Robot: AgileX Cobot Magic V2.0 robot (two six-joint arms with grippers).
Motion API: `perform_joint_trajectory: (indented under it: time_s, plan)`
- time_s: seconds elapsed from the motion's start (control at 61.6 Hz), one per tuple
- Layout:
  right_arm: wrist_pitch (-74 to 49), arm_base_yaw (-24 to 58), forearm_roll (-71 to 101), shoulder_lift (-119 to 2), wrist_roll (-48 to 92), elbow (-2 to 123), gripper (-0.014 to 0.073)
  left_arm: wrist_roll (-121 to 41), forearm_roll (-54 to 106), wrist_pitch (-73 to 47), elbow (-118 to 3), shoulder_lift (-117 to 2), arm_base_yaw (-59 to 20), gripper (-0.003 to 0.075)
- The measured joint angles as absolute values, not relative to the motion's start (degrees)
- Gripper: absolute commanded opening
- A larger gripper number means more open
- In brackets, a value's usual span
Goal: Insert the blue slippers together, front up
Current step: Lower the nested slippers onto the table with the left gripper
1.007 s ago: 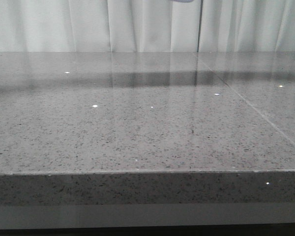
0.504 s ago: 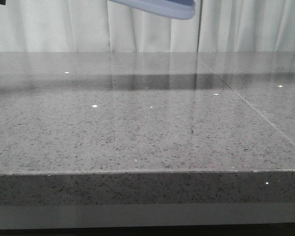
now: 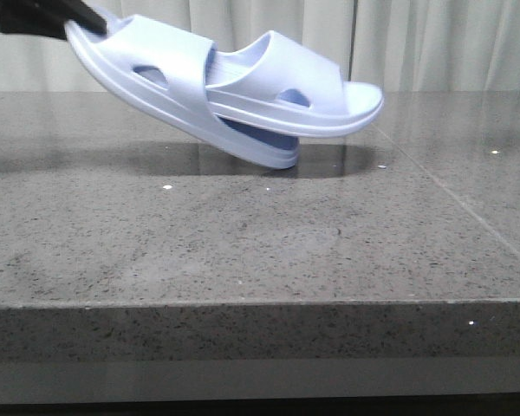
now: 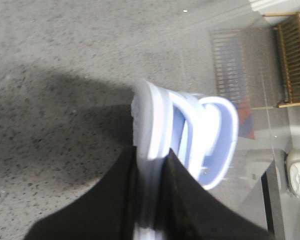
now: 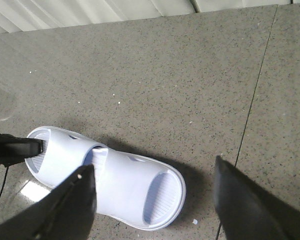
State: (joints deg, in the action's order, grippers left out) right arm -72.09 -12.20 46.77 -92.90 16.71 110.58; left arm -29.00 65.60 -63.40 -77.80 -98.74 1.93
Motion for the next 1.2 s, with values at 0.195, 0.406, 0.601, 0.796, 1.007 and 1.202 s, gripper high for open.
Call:
perform_joint_trajectory:
  time_s: [0.195, 0.406, 0.601, 0.796, 1.007, 1.202]
  plan:
    - [-72.18, -12.20, 46.65, -92.90, 16.78, 110.58, 0.0516, -29.00, 61.83, -60.77, -75.34, -98.74, 1.90, -0.0019]
    - [-72.18, -12.20, 46.65, -92.90, 16.85, 110.58, 0.0516, -29.00, 57.31, -60.37, -75.34, -99.45, -0.08, -0.0017]
    - [-72.18, -12.20, 46.65, -92.90, 16.85, 110.58, 0.0516, -28.45, 52.91, -58.83, -75.34, -101.54, -2.75, -0.0015]
    - [-72.18, -12.20, 46.65, -92.90, 16.85, 110.58, 0.0516, -27.24, 49.49, -58.70, -75.34, -101.54, -2.87, 0.0214]
    - [-72.18, -12.20, 46.65, -92.90, 16.85, 110.58, 0.0516, -27.25, 46.75, -58.70, -75.34, -101.54, -2.87, 0.0419]
    - [-72.21, -12.20, 46.65, -92.90, 16.85, 110.58, 0.0516, -25.23, 40.31, -60.14, -77.01, -101.54, -2.87, 0.0392]
